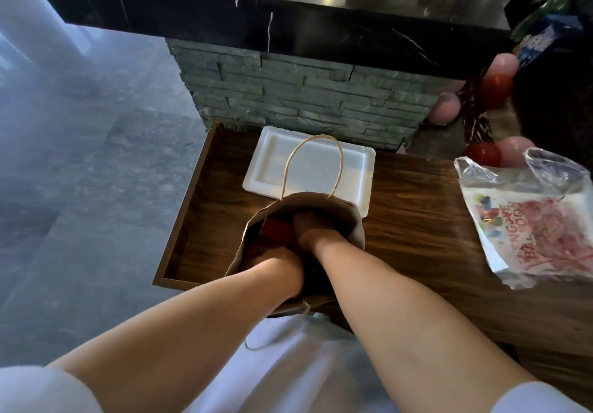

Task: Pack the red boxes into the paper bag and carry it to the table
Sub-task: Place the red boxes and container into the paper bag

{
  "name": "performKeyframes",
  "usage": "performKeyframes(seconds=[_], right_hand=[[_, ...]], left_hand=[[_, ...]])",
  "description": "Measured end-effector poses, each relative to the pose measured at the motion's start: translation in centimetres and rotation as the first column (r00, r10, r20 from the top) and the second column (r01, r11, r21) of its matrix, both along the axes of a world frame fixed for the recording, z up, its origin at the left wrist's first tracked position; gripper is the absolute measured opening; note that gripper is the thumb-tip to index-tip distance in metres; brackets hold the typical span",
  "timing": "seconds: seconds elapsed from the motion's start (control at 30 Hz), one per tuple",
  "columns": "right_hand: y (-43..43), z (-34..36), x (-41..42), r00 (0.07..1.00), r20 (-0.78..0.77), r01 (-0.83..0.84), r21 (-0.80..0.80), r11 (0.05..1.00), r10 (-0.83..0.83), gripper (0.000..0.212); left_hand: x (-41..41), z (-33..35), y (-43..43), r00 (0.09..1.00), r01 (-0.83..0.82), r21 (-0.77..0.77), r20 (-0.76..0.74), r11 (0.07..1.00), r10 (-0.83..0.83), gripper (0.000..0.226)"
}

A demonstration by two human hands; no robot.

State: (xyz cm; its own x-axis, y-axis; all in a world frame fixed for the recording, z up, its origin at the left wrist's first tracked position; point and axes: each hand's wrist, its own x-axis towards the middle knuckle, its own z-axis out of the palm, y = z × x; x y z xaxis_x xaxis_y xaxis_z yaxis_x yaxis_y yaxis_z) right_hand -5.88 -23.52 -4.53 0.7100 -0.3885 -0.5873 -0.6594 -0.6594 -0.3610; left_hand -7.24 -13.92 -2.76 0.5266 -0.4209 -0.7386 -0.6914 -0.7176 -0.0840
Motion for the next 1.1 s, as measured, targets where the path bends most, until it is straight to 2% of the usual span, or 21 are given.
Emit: performKeyframes(seconds=[0.13,0.2,0.3,0.4,0.5,0.63,0.67,0.77,0.87,0.93,1.0,1.03,1.1], right_hand=[[0.4,0.1,-0.3,0.993,0.011,-0.115,-0.069,0.991,0.116,0.039],[0.9,0.1,-0.2,0.992,0.034,-0.113,-0.113,0.987,0.117,0.039],[1.5,0.2,-0.4,0.985,0.029,-0.162,-0.161,0.973,0.169,0.039],[1.2,0.1,-0.5,0.986,0.042,-0.152,-0.181,0.972,0.162,0.037],[0.9,0.4,-0.3,0.983,0.019,-0.174,-0.214,0.961,0.182,0.037],[1.6,1.0,-0.1,0.954,-0.029,-0.298,-0.221,0.928,0.299,0.035],[1.5,1.1,-0.1,0.944,-0.033,-0.327,-0.227,0.917,0.329,0.034],[1.3,1.8,-0.2,0.919,-0.054,-0.391,-0.261,0.883,0.391,0.031],[1.4,2.5,-0.3,0.891,-0.059,-0.446,-0.295,0.845,0.450,0.029],[1.5,3.0,-0.4,0.880,-0.025,-0.462,-0.278,0.842,0.474,0.033],[1.6,3.5,-0.1,0.895,-0.009,-0.435,-0.246,0.866,0.447,0.038],[1.6,3.7,0.0,0.907,-0.020,-0.414,-0.233,0.880,0.421,0.039],[1.3,3.9,0.2,0.927,-0.053,-0.373,-0.206,0.905,0.370,0.041]], left_hand=[[-1.5,-0.9,0.2,0.997,0.071,0.019,-0.038,0.997,-0.070,0.054],[-1.4,-1.4,0.0,0.990,0.121,0.067,-0.080,0.990,-0.115,0.054],[-1.2,-1.3,0.0,0.996,0.047,0.090,-0.079,0.995,-0.040,0.052],[-1.2,-0.6,0.2,0.998,-0.051,-0.043,-0.035,0.998,0.050,0.039],[-2.0,0.0,0.1,1.000,-0.010,-0.100,0.017,0.995,0.012,0.038],[-2.0,-0.4,0.8,0.997,0.064,-0.198,-0.022,0.978,-0.069,0.034],[-1.7,-0.5,1.0,0.994,0.077,-0.192,-0.057,0.978,-0.089,0.034],[-0.7,-0.7,1.4,0.976,0.133,-0.046,-0.166,0.990,-0.138,0.044],[0.9,-1.6,2.3,0.973,0.128,0.077,-0.204,0.989,-0.110,0.050],[1.9,-2.3,2.8,0.973,-0.029,0.100,-0.225,0.995,0.051,0.049],[2.6,-2.8,3.0,0.939,-0.219,-0.005,-0.272,0.976,0.209,0.048],[2.7,-3.2,3.1,0.949,-0.227,-0.110,-0.249,0.968,0.194,0.047],[2.8,-3.4,2.9,0.967,-0.200,-0.208,-0.200,0.958,0.158,0.044]])
